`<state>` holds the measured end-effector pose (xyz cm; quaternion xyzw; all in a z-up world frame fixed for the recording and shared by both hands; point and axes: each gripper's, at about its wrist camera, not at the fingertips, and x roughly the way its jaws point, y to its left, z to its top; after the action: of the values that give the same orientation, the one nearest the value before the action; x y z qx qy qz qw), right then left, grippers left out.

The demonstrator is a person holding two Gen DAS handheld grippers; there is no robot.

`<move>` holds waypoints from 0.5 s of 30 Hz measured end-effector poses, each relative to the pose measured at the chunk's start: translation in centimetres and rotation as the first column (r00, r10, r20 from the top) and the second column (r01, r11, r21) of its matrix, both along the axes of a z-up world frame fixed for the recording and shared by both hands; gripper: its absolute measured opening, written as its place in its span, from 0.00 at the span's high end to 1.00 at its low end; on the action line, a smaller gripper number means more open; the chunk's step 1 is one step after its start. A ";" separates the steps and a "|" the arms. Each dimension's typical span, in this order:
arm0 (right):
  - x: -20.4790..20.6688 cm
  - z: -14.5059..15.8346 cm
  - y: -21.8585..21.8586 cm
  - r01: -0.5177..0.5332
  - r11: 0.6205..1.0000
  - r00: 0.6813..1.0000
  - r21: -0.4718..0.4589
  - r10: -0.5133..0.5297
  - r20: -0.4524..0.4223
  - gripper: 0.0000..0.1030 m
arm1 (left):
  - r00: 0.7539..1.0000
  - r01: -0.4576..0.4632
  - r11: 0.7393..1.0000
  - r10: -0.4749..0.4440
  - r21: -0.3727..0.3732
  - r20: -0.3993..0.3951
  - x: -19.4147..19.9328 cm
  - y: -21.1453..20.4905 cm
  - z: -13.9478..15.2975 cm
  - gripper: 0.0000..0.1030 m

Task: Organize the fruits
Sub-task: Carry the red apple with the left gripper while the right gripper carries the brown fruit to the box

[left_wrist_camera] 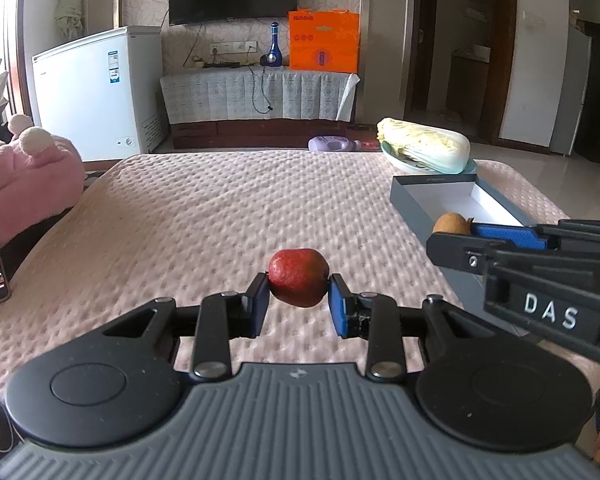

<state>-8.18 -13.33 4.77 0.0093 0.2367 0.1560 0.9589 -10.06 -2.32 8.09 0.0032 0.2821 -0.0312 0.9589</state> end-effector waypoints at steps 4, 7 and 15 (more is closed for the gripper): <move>0.0 0.3 -1.3 0.022 1.000 1.000 0.010 -0.022 0.008 0.74 | 1.000 0.013 1.000 -0.013 0.000 0.000 0.3 -0.7 -0.1 0.64; -0.1 0.6 -2.6 0.045 0.999 0.999 0.020 -0.046 0.017 0.74 | 1.000 0.029 1.000 -0.029 -0.001 0.007 0.3 -1.3 0.0 0.64; 0.4 0.9 -7.2 0.132 0.991 0.991 0.020 -0.132 0.023 0.75 | 0.995 0.094 0.996 -0.094 0.002 0.025 1.2 -4.0 0.1 0.64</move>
<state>-7.83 -20.51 5.71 0.0321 0.2224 0.0945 0.9698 -8.91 -6.33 8.18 0.0170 0.2695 -0.0763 0.9598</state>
